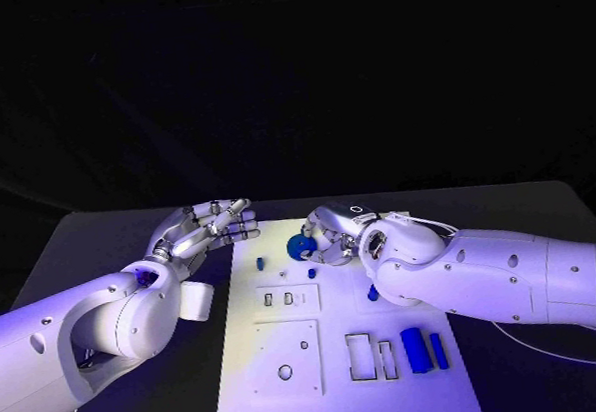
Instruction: Assemble the parts on the task board
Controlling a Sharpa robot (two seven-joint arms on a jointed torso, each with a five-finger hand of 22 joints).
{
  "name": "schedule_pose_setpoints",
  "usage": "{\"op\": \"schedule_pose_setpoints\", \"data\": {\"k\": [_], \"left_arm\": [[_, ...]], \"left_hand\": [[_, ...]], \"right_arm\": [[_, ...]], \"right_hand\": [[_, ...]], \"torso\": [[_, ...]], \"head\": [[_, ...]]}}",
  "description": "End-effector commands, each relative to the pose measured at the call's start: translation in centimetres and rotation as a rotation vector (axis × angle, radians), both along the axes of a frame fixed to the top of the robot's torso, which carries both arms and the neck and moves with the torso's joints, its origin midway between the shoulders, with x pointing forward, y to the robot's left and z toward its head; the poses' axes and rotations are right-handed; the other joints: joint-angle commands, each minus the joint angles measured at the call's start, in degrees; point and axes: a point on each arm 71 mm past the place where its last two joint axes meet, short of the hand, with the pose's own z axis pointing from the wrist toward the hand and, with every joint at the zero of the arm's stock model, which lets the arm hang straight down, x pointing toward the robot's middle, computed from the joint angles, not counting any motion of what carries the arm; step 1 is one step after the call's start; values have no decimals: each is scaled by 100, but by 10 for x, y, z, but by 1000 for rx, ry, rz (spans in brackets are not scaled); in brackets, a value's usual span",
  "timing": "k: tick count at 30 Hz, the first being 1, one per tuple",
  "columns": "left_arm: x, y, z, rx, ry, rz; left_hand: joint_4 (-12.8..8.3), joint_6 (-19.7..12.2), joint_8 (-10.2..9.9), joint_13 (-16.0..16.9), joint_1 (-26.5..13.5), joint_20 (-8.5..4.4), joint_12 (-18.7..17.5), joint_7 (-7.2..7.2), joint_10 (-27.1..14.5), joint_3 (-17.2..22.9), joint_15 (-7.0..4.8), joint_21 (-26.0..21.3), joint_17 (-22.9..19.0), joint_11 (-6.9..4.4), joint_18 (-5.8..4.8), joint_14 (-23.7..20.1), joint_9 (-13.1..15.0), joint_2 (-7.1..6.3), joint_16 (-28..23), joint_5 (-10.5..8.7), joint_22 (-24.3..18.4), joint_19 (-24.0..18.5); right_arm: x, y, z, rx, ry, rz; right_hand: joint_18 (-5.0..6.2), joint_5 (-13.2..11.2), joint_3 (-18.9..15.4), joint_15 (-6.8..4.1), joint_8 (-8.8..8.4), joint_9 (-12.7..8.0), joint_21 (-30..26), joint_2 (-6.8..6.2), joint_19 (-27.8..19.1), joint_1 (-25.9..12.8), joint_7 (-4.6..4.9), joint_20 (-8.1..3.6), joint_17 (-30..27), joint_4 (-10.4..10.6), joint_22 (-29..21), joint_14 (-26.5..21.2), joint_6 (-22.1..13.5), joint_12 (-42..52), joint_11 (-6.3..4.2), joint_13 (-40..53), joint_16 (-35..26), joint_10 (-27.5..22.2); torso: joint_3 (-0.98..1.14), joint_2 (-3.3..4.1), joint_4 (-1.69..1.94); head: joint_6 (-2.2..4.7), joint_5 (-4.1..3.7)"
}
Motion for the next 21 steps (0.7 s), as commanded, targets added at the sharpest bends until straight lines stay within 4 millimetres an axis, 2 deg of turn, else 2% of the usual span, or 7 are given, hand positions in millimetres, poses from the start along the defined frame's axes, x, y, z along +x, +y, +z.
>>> {"op": "schedule_pose_setpoints", "data": {"k": [1,14,17,21], "left_arm": [[-1,-2,2,-8,-7,-22],[0,0,1,-6,-8,-17],[0,0,1,-6,-8,-15],[0,1,1,-5,-8,-14]], "left_hand": [[15,12,-30,-3,22,5,-28,217,1,-34,13,-31,1,18,55,-13,-9,-13,-36,-28,-8,51],[19,10,-32,-3,20,7,-33,219,0,-38,14,-34,1,20,54,-15,-10,-13,-41,-20,-11,52],[19,10,-32,-3,20,7,-33,219,0,-38,14,-34,1,20,54,-15,-10,-13,-41,-20,-11,52],[19,10,-32,-3,20,7,-33,219,0,-38,14,-34,1,20,54,-15,-10,-13,-41,-20,-11,52]], "right_arm": [[1,-3,-2,-9,19,-10],[-10,-21,7,47,-34,-18],[-16,-33,14,96,-51,-20],[-24,-59,25,153,-14,-55]], "right_hand": [[-54,32,-35,4,36,-9,18,8,32,-62,-4,16,1510,-7,524,618,26,26,8,672,23,44],[-62,91,19,-5,30,-13,41,7,51,12,-13,7,1510,-58,553,618,35,64,-2,715,23,80],[-61,148,65,-11,26,-16,37,-14,52,84,-16,1,1510,-76,555,618,48,70,-8,721,23,87],[-44,173,145,-13,6,-27,-22,-59,13,218,-12,-5,1510,-121,501,618,42,42,-8,689,23,61]], "torso": [[2,-3,2],[3,-8,-9],[-3,-17,-18],[2,-39,-36]], "head": [[-3,-5],[2,10],[16,-7],[26,-18]]}}
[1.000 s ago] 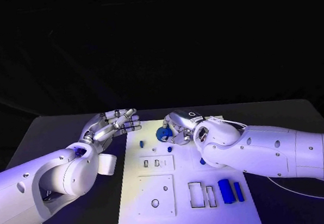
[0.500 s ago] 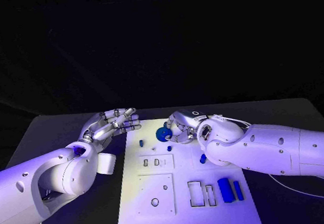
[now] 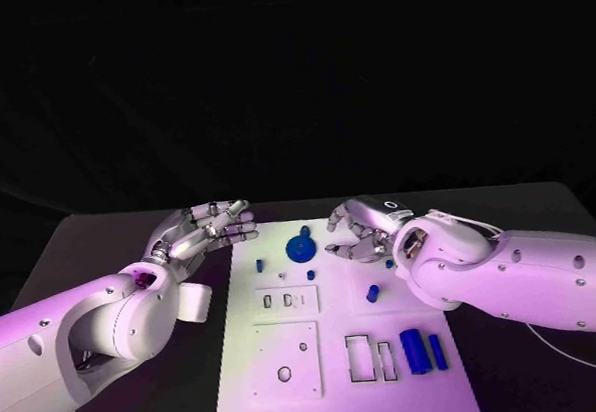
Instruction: Assemble the parts on the task board
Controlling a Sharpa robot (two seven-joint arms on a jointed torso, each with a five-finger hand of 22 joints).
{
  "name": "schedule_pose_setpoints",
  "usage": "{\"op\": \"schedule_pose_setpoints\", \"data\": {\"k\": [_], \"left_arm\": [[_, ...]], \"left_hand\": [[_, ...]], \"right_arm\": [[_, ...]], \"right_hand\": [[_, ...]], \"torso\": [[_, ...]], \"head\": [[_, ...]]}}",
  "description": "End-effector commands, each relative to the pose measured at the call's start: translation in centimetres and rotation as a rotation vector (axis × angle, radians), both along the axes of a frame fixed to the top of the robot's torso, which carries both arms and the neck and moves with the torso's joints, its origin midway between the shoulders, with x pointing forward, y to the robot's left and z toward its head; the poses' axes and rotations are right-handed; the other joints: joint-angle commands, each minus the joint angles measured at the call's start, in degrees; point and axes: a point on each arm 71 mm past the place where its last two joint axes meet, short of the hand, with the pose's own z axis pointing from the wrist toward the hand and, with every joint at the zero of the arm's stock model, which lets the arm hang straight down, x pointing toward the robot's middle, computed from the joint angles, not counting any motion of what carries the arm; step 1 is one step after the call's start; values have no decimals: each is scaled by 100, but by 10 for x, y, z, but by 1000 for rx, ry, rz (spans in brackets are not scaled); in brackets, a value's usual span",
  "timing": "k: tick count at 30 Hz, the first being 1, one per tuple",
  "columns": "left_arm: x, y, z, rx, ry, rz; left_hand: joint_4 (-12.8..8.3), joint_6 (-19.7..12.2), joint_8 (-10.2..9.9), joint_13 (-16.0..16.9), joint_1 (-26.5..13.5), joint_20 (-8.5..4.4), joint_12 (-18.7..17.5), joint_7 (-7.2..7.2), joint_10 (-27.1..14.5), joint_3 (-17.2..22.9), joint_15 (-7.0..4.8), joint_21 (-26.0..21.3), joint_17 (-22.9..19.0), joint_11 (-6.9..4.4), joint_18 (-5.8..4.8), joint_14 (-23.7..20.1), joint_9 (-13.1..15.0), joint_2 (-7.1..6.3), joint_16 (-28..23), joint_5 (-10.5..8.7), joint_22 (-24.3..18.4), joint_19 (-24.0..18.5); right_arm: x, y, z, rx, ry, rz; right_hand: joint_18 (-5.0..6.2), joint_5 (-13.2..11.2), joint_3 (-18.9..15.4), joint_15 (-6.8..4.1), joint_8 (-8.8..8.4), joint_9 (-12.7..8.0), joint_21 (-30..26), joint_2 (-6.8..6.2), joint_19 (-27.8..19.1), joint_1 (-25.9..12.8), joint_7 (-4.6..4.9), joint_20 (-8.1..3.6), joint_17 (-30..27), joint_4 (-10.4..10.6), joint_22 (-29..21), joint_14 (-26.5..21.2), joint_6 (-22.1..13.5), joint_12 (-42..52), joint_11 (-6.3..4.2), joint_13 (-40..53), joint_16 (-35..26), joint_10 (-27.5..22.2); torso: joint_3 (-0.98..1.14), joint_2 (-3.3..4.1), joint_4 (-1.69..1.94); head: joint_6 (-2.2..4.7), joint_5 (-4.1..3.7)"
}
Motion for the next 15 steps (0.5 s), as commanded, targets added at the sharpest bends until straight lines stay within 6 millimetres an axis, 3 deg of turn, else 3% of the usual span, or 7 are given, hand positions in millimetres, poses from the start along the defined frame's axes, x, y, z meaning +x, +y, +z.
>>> {"op": "schedule_pose_setpoints", "data": {"k": [1,6,8,15], "left_arm": [[0,-2,2,-7,-10,-17],[0,-1,1,-6,-10,-13],[0,-1,1,-6,-11,-13],[2,-1,1,-5,-10,-12]], "left_hand": [[3,10,-32,-2,20,7,-33,219,0,-22,14,-35,1,19,54,-15,-5,-13,-20,-20,-5,52],[5,7,-34,-2,20,7,-38,220,-1,-27,16,-38,1,21,54,-17,-6,-15,-25,-14,-9,53],[4,7,-35,-2,21,8,-39,220,-1,-28,16,-39,1,21,54,-17,-7,-18,-26,-12,-10,53],[4,7,-35,-2,21,8,-39,220,-1,-28,16,-39,1,21,54,-17,-7,-18,-26,-12,-10,53]], "right_arm": [[-4,-18,10,96,29,-32],[-8,-67,14,146,150,-63],[-8,-82,13,144,173,-64],[-5,-122,8,119,187,-83]], "right_hand": [[-42,-28,38,-12,3,-9,-60,-37,-20,89,8,-25,1510,-18,487,617,25,8,-7,687,23,16],[-28,-189,50,-4,-28,-25,-124,-181,-61,270,20,-20,1494,-122,440,614,4,-25,4,650,19,-20],[-18,131,-152,-2,-26,-33,-165,-267,-86,223,18,-18,1477,-85,412,610,31,-65,4,603,15,-64],[-7,18,-444,-62,-50,-73,-218,-227,-110,523,-60,-62,1510,-146,386,617,39,-84,-71,582,23,-85]], "torso": [[3,-28,-27],[15,-78,-88],[29,-100,-112],[83,-145,-155]], "head": [[13,-8],[15,20],[14,25],[-17,-37]]}}
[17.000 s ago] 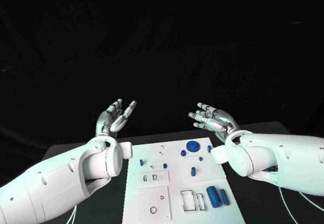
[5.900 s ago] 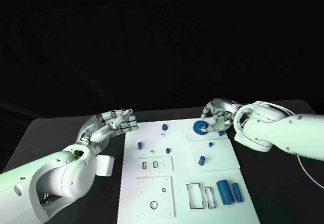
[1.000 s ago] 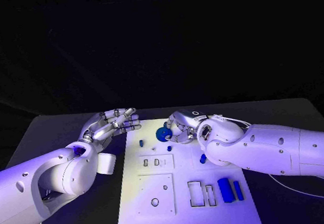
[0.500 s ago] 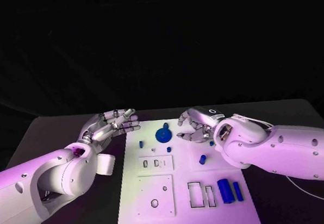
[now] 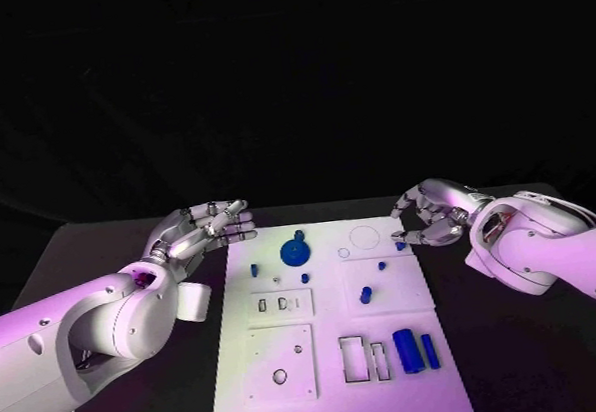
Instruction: Assemble the parts on the task board
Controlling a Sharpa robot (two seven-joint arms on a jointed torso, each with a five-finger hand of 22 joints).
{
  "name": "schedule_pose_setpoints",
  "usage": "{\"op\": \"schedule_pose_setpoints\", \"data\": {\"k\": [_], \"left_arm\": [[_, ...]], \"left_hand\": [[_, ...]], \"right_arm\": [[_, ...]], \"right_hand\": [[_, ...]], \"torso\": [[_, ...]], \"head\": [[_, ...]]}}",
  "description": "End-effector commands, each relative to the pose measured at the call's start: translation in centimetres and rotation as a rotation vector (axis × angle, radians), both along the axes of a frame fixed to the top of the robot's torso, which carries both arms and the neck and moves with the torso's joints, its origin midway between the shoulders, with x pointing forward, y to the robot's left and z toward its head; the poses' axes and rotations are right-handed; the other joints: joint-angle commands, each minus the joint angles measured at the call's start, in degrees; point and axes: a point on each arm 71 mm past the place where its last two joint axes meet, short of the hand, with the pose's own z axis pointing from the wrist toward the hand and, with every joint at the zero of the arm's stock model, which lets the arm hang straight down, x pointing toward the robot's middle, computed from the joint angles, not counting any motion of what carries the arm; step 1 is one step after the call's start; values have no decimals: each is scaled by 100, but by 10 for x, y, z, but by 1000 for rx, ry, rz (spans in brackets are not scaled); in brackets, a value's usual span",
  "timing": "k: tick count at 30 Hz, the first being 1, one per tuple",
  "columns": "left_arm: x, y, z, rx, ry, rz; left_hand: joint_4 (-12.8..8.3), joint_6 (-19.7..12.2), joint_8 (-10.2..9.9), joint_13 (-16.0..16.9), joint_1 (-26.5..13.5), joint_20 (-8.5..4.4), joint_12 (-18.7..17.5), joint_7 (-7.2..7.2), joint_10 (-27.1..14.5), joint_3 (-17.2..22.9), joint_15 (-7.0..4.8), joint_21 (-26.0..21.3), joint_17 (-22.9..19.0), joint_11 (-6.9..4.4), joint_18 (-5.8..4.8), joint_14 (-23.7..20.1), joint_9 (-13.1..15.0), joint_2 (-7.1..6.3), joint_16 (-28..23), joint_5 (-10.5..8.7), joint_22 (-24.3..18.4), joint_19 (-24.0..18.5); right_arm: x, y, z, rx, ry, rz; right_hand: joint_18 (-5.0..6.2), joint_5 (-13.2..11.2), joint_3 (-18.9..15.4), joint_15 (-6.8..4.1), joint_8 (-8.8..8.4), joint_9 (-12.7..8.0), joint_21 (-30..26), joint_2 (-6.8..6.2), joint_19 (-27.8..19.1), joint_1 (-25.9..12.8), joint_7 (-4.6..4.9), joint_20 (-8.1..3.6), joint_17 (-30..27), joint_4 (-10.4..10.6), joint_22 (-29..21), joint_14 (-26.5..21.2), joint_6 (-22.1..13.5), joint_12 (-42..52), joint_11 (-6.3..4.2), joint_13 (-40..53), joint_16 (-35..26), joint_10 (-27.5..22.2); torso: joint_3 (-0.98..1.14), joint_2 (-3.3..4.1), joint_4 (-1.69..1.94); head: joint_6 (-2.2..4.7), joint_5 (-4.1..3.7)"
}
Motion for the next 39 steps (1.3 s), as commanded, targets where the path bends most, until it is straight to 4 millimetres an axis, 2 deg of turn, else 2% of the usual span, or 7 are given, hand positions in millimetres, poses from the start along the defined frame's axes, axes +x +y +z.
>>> {"op": "schedule_pose_setpoints", "data": {"k": [1,7,12,18,22,26,39], "left_arm": [[0,-3,1,-8,-10,-18],[1,-4,0,-8,-9,-19],[2,-4,0,-8,-9,-20],[3,-4,0,-7,-8,-19],[3,-4,0,-8,-8,-20],[3,-4,0,-7,-7,-20],[2,-3,0,-7,-6,-19]], "left_hand": [[4,7,-35,-2,21,-14,-39,220,-1,-29,16,-39,1,21,55,-18,-7,-18,-27,-12,-5,32],[2,8,-35,-2,27,-13,-43,220,1,-32,17,-43,1,21,55,-18,-8,-21,-31,-8,-8,33],[2,8,-35,-1,28,-13,-44,220,2,-33,17,-44,1,21,55,-18,-8,-21,-32,-7,-9,33],[2,8,-35,-1,28,-13,-44,220,2,-33,17,-44,1,21,55,-18,-8,-21,-32,-7,-9,33],[2,8,-35,-1,28,-13,-44,220,2,-33,17,-44,1,21,55,-18,-8,-21,-32,-7,-9,33],[3,9,-35,-1,30,-12,-48,220,4,-35,17,-47,2,21,55,-18,-8,-20,-36,-5,-13,35],[3,9,-35,-1,30,-12,-48,220,4,-35,17,-47,2,21,55,-18,-8,-20,-36,-5,-13,35]], "right_arm": [[0,-9,-7,12,50,66],[6,-24,-17,-10,48,50],[9,-25,-26,-16,55,55],[13,-24,-31,-17,49,52],[15,-21,-33,-12,46,54],[16,-18,-35,-10,46,56],[17,-15,-43,-16,66,58]], "right_hand": [[-7,-10,-44,-42,-28,-10,-28,19,-16,116,-30,-15,1506,-23,386,596,12,-36,-40,577,23,-14],[-10,-9,-101,-23,-61,-35,-34,26,-15,221,10,-11,1506,-47,389,596,-24,-47,-6,565,23,-25],[-10,-13,-142,-2,-86,-55,-40,45,-15,280,39,3,1506,-53,389,596,-55,-50,20,561,23,-28],[-21,20,-88,26,-89,-84,-9,144,14,528,67,33,1506,-120,433,596,-5,-26,46,586,23,-8],[-24,39,-42,29,-88,-95,3,171,26,600,69,37,1506,-143,448,596,24,-10,47,603,23,8],[-27,74,21,29,-86,-108,13,193,35,671,69,39,1506,-170,463,596,65,6,46,620,23,24],[-32,121,186,26,-89,-138,30,216,51,784,65,38,1506,-230,490,596,153,30,42,645,23,47]], "torso": [[43,-40,-40],[74,-42,-41],[88,-34,-33],[100,-16,-29],[94,-12,-19],[86,-20,-28],[88,-24,-35]], "head": [[-22,-30],[-63,-75],[-83,-107],[-85,-86],[-98,-85],[-125,-85],[-168,-76]]}}
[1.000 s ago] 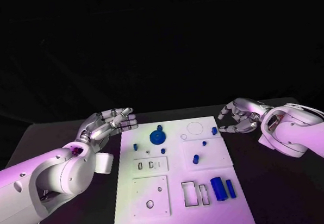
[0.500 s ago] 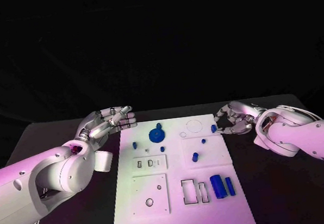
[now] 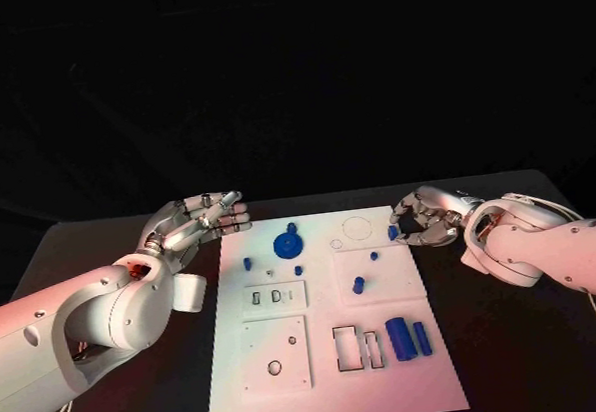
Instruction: Assemble the parts on the task board
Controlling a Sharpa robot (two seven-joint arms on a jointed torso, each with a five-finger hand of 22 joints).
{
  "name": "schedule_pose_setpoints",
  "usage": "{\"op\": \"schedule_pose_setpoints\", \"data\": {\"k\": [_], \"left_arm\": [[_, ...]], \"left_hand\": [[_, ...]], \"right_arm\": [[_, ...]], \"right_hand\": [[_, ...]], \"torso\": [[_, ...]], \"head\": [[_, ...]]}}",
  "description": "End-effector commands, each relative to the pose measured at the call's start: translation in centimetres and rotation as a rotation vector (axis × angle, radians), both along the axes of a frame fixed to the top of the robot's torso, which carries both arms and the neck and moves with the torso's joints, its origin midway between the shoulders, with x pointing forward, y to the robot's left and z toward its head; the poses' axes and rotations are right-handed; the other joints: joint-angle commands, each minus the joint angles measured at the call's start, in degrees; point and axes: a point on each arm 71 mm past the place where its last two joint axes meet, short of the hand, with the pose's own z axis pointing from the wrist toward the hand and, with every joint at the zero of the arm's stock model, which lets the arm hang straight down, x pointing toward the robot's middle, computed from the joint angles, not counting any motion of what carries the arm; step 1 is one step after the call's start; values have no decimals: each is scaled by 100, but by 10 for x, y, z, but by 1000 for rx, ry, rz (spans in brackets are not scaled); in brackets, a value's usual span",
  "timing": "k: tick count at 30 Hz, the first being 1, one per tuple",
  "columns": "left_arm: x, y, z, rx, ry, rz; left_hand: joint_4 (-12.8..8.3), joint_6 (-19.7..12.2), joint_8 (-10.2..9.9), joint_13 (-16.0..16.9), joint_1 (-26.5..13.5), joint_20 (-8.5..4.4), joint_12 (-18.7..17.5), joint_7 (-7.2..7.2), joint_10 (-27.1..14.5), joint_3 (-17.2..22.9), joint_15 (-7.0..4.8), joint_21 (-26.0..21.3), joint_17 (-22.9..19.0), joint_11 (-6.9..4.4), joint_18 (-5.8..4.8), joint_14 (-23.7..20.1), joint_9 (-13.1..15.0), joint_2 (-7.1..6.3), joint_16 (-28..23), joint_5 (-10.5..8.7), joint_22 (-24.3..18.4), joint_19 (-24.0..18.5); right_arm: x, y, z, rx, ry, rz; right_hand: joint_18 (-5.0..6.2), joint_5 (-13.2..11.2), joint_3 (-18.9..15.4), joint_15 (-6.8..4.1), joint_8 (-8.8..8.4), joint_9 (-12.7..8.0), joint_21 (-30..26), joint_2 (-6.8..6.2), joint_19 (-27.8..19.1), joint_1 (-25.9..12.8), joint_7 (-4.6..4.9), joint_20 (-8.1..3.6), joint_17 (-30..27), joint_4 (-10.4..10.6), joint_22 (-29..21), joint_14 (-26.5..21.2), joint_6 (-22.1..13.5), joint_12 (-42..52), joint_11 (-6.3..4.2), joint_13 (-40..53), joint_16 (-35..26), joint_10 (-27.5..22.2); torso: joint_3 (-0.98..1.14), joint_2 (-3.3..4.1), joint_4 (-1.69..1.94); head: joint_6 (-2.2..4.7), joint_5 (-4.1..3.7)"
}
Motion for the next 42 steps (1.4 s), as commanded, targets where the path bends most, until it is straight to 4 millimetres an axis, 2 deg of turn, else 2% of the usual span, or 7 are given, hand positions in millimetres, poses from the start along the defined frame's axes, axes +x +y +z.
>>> {"op": "schedule_pose_setpoints", "data": {"k": [1,8,12,23,34,42], "left_arm": [[-1,-2,1,-8,-7,-20],[-1,-2,1,-8,-6,-21],[-1,-2,1,-7,-6,-21],[-1,-2,1,-7,-5,-20],[-1,-1,1,-6,-3,-20],[-1,-1,1,-6,-3,-20]], "left_hand": [[4,9,-35,-1,30,-12,-26,220,4,-36,17,-25,2,21,56,-18,-9,-20,-37,-6,-9,35],[4,9,-35,-1,30,-12,-26,220,4,-36,17,-25,2,21,56,-18,-9,-20,-37,-6,-9,35],[5,10,-36,0,34,-11,-31,220,7,-40,17,-30,3,21,56,-16,-11,-17,-43,-4,-14,38],[5,10,-36,0,34,-11,-31,220,7,-40,17,-30,3,21,56,-16,-11,-17,-43,-4,-14,38],[6,10,-37,0,39,-10,-35,220,9,-42,18,-33,3,21,56,-17,-12,-16,-48,-4,-19,40],[6,10,-37,0,39,-10,-35,220,9,-42,18,-33,3,21,56,-17,-12,-16,-48,-4,-19,40]], "right_arm": [[-1,3,-3,-5,11,19],[-1,4,-6,-8,16,19],[-1,3,-6,-9,15,16],[1,4,-6,11,10,4],[3,6,-7,29,6,-17],[3,6,-8,30,8,-22]], "right_hand": [[-31,27,72,24,-7,-9,28,1,27,71,-1,16,1508,-10,492,596,78,28,-1,643,23,47],[-32,24,101,22,-1,-11,30,3,29,77,-5,14,1508,-17,495,596,108,37,-4,653,23,55],[-36,18,170,16,8,-17,44,22,40,84,-14,9,1508,-25,513,596,163,63,-12,683,23,81],[-38,-3,294,4,18,-29,52,74,48,42,-30,-1,1508,-7,527,596,256,81,-27,702,23,99],[-44,-29,323,0,5,-41,69,50,61,-30,-31,-6,1508,19,547,596,268,88,-28,708,23,105],[-45,-27,372,-10,31,-33,74,54,67,-58,-54,-12,1508,17,556,596,345,106,-44,729,23,123]], "torso": [[1,-3,-4],[0,-8,2],[1,-4,6],[-1,-3,0],[4,-2,9],[4,-7,-5]], "head": [[-11,3],[-19,1],[-1,9],[-9,4],[-25,0],[-40,7]]}}
